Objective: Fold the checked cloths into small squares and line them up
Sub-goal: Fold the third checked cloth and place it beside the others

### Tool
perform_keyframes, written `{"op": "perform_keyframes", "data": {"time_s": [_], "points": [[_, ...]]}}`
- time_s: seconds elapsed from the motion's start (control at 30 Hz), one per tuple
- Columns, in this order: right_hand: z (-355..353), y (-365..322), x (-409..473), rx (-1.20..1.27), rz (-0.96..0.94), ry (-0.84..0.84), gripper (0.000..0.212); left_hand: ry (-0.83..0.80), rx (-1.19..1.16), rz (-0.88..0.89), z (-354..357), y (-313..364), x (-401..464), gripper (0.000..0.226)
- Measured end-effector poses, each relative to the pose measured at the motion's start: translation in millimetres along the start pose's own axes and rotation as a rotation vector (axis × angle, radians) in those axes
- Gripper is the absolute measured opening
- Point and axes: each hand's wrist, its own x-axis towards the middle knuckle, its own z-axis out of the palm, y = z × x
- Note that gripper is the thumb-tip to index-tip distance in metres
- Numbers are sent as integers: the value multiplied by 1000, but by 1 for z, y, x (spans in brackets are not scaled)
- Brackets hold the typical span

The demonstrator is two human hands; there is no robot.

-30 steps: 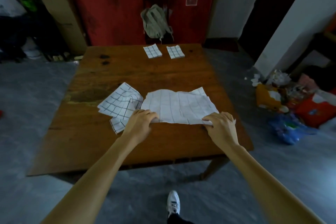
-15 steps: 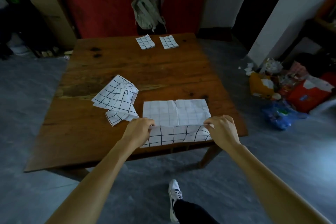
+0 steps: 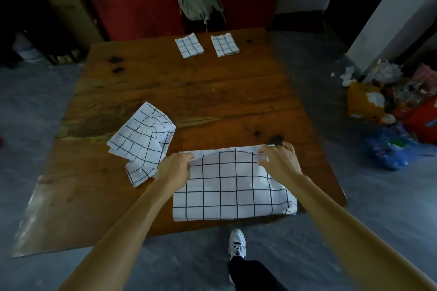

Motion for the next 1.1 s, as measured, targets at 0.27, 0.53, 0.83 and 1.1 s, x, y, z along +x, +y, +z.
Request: {"op": "perform_keyframes", "data": {"time_s": [0.27,0.53,0.83,1.1], "points": [[32,18,77,18,-64,-180,53,-99,82,-160,31,-8,55,12],[70,12,49,140,-64,-33,54,153,101,-59,70,1,44,45],[119,-5,-24,118,-82,-145,65,-114,121,147,152,17,-3,67],[142,14,-59,37,28,-158,69,-119,112,122,165,-1,-24,71]]}}
